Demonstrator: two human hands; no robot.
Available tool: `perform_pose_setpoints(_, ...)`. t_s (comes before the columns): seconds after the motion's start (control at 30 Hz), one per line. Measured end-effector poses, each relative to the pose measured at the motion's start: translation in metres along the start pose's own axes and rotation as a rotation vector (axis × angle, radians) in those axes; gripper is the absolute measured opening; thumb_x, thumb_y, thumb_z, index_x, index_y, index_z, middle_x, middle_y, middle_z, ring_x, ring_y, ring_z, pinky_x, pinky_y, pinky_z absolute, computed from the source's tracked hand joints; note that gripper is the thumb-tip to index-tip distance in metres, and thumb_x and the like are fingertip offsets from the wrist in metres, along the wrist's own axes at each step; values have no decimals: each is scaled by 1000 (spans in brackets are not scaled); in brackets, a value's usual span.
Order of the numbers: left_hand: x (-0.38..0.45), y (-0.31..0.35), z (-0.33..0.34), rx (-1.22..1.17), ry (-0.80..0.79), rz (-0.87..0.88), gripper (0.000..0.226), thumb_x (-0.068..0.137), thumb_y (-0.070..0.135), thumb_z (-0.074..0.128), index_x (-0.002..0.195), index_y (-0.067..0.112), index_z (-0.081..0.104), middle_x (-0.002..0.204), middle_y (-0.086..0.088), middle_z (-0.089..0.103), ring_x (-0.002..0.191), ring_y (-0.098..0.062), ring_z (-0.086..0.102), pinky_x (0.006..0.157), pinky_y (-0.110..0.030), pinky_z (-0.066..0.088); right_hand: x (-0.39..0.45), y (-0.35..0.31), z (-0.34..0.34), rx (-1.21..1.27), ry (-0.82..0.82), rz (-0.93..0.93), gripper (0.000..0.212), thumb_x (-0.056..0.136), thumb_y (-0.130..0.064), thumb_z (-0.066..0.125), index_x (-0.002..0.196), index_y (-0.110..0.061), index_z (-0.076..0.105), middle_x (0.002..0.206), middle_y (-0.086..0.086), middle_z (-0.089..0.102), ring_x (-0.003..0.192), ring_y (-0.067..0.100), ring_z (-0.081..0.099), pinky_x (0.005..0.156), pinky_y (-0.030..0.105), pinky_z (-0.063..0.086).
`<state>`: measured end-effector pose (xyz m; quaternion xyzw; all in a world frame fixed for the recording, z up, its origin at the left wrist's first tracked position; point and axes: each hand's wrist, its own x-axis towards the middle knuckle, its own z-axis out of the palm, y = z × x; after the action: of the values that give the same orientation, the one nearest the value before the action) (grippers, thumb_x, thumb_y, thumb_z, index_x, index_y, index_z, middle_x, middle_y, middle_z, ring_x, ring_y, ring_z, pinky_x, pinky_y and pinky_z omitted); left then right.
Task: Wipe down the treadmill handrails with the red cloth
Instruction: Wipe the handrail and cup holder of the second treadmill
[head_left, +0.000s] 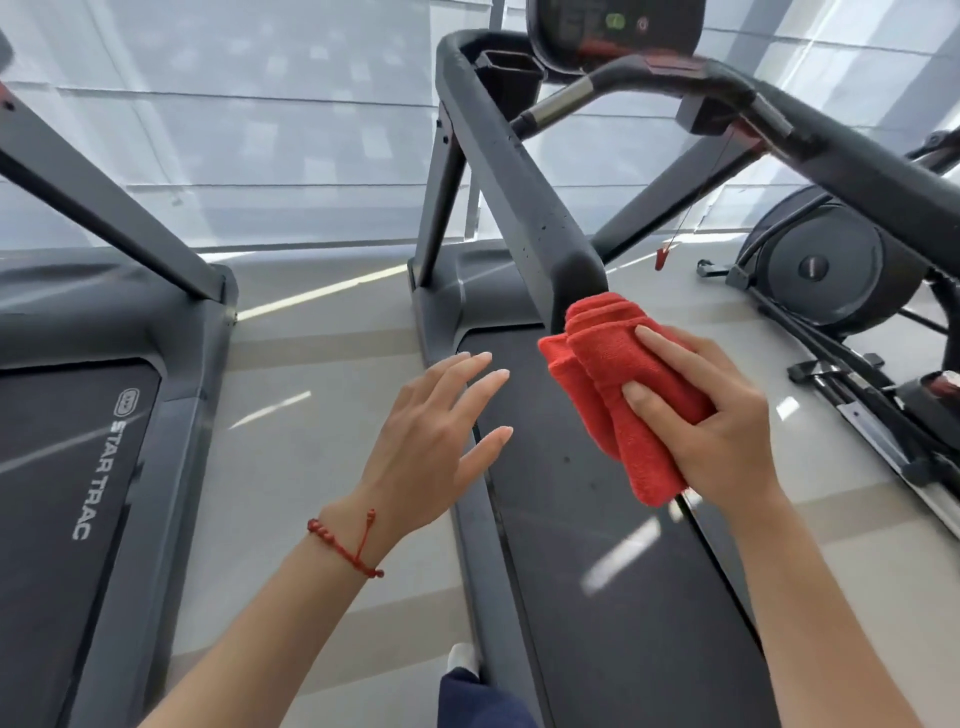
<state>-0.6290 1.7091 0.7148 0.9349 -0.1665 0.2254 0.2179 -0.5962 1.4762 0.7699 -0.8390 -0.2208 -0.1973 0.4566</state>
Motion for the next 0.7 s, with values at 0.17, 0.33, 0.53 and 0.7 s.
perform_pose_setpoints(0.17,46,2,18,7,28,0,49,92,39,42,128,8,54,134,-10,51,126,-24,41,102,-37,34,56,30,-13,-4,-48,-67,42,78,-33,63,118,-24,57,119,-5,55,110,-1,51,95,14,37)
perform_pose_setpoints(0.33,82,8,32,48,92,20,47,93,37,43,126,7,56,132,-12,52,125,-25,42,103,-34,31,111,61,-19,-9,-113,-140,42,79,-31,64,119,-22,56,120,0,56,110,1,51,96,13,35)
perform_pose_setpoints(0.53,112,17,48,56,125,47,46,91,35,47,125,6,56,132,-13,53,125,-27,45,100,-39,38,167,87,-5,-3,-240,-222,42,79,-30,65,119,-21,57,119,-2,55,110,-2,50,97,15,36)
perform_pose_setpoints(0.7,127,18,58,51,129,61,44,91,33,49,124,6,59,133,-14,51,124,-28,46,99,-40,39,204,96,11,-40,-387,-294,41,80,-31,64,120,-23,57,119,-3,55,109,-2,51,97,16,36)
